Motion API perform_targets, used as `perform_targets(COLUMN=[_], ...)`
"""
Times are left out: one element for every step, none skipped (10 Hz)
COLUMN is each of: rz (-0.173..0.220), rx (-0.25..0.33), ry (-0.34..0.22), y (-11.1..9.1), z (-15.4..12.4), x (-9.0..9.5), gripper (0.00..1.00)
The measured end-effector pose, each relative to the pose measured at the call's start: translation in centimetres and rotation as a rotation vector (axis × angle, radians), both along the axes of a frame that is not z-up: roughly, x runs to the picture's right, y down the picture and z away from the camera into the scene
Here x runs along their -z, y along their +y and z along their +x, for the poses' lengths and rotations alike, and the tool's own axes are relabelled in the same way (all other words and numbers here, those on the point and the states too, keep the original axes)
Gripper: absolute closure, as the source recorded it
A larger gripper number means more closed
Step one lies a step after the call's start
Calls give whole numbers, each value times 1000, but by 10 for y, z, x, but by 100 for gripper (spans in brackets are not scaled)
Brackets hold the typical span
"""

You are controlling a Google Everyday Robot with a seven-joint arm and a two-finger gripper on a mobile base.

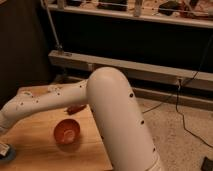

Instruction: Place the eraser in the ceramic cup

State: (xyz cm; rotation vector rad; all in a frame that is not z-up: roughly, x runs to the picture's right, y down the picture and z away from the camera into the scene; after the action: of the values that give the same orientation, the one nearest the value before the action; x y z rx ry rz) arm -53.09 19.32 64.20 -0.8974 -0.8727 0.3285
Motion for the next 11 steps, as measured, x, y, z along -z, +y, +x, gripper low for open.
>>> perform_targets(rz=[-4, -10, -14, -19, -23, -29, -33, -38, -40, -41, -41], rx=[2, 6, 9, 15, 19, 23, 25, 27, 26, 26, 27], ry=[-4, -10, -14, -22, -28, -34, -40, -46, -48, -50, -50], y=[-1, -1, -1, -1, 0, 1, 2, 2, 2, 3, 3], z=[0, 0, 0, -1, -1, 0, 0, 1, 2, 2, 3], x=[-1, -3, -4, -5, -5, -5, -5, -5, -6, -7, -8], gripper=[100, 100, 100, 100, 100, 100, 100, 100, 100, 100, 100])
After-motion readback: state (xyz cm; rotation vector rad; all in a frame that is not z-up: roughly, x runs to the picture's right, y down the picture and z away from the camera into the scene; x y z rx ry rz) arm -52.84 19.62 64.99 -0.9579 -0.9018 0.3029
